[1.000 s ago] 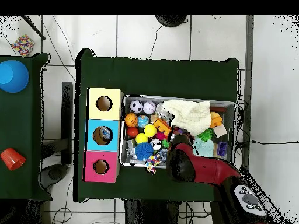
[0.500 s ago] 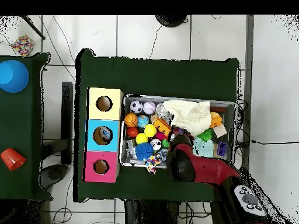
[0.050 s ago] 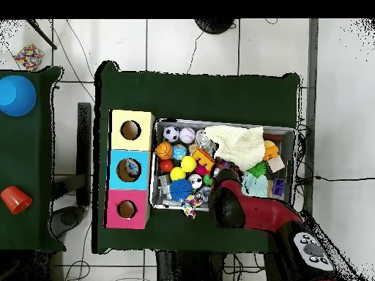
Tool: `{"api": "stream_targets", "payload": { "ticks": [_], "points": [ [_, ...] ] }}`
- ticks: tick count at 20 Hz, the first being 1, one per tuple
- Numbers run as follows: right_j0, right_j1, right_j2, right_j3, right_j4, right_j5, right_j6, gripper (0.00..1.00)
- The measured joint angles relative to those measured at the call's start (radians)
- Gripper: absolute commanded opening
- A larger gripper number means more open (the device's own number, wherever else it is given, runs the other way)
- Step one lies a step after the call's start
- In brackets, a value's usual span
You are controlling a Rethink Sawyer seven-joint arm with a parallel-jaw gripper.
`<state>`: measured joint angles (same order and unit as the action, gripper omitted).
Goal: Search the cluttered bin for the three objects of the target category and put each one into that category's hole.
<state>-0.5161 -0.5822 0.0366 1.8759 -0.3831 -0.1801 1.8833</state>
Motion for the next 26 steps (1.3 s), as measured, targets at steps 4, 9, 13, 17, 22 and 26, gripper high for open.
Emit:
{"api": "stream_targets", "payload": {
  "ticks": [4,9,13,17,22,26],
  "points": [
    [0.000,0.000,0.000,0.000,0.000,0.000,0.000,1.00],
    [0.000,0.000,0.001,0.000,0.000,0.000,0.000,1.00],
    [-0.001,0.000,0.001,0.000,0.000,0.000,0.000,1.00],
    [-0.001,0.000,0.002,0.000,0.000,0.000,0.000,1.00],
    [-0.005,0.001,0.003,-0.002,-0.001,0.000,0.000,1.00],
    [-0.030,0.004,0.012,-0.021,-0.034,0.000,0.000,1.00]
  ]
}}
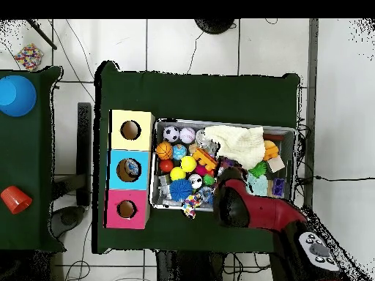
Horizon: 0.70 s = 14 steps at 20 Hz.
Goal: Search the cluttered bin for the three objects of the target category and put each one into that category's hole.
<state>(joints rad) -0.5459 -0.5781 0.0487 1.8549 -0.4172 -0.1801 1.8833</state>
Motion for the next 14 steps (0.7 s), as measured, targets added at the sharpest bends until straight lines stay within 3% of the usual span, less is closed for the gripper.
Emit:
{"api": "stream_targets", "payload": {
  "ticks": [8,14],
  "points": [
    [-0.003,0.004,-0.009,-0.056,-0.030,-0.006,0.000,1.00],
    [0.041,0.003,-0.034,-0.090,-0.030,-0.053,0.000,1.00]
  ]
}}
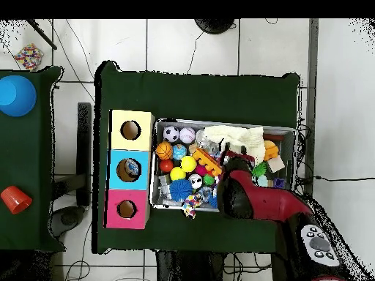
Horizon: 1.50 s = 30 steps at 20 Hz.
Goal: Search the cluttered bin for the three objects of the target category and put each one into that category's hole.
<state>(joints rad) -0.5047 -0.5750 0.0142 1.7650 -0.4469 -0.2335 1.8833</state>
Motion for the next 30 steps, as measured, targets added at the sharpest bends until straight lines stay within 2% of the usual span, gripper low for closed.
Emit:
{"api": "stream_targets", "payload": {
  "ticks": [10,25,28,30],
  "points": [
    [0.030,-0.008,-0.021,-0.013,0.000,-0.019,0.000,1.00],
    [0.031,-0.034,-0.033,-0.013,-0.001,-0.019,0.000,1.00],
    [0.017,-0.040,-0.018,-0.013,-0.017,-0.015,0.000,1.00],
    [-0.026,-0.046,0.034,-0.015,-0.057,0.013,0.000,1.00]
  ]
}}
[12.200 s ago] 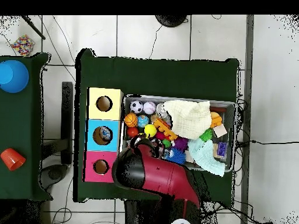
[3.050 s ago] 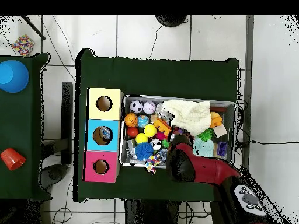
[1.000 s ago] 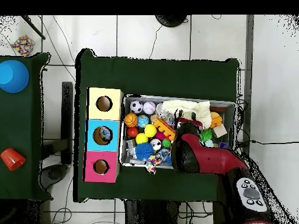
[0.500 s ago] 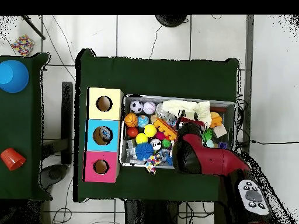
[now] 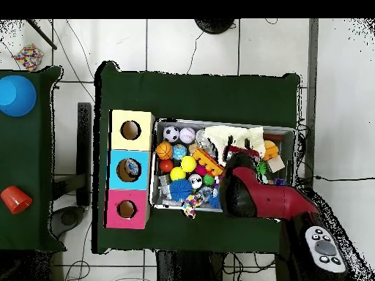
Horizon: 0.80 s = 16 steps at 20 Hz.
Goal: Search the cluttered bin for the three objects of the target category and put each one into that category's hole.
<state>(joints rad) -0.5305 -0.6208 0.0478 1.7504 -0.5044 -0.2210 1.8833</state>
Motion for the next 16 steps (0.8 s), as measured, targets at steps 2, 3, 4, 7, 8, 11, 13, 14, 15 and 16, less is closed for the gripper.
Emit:
{"api": "stream_targets", "payload": {
  "ticks": [2,3,4,7,8,11,13,14,15,16],
  "points": [
    [-0.052,0.001,0.062,-0.006,-0.042,0.054,0.000,1.00],
    [-0.079,0.001,0.094,-0.009,-0.063,0.082,0.000,1.00],
    [-0.105,0.001,0.125,-0.012,-0.084,0.109,0.000,1.00],
    [-0.154,0.008,0.189,-0.029,-0.151,0.222,0.000,1.00],
    [-0.157,0.009,0.196,-0.031,-0.162,0.238,0.000,1.00],
    [-0.174,0.020,0.242,-0.038,-0.209,0.317,-0.002,1.00],
    [-0.185,0.031,0.279,-0.041,-0.232,0.362,-0.008,1.00],
    [-0.191,0.036,0.295,-0.042,-0.239,0.379,-0.011,1.00],
    [-0.201,0.045,0.320,-0.044,-0.248,0.401,-0.015,1.00],
    [-0.208,0.051,0.337,-0.045,-0.254,0.415,-0.019,1.00]
  ]
}}
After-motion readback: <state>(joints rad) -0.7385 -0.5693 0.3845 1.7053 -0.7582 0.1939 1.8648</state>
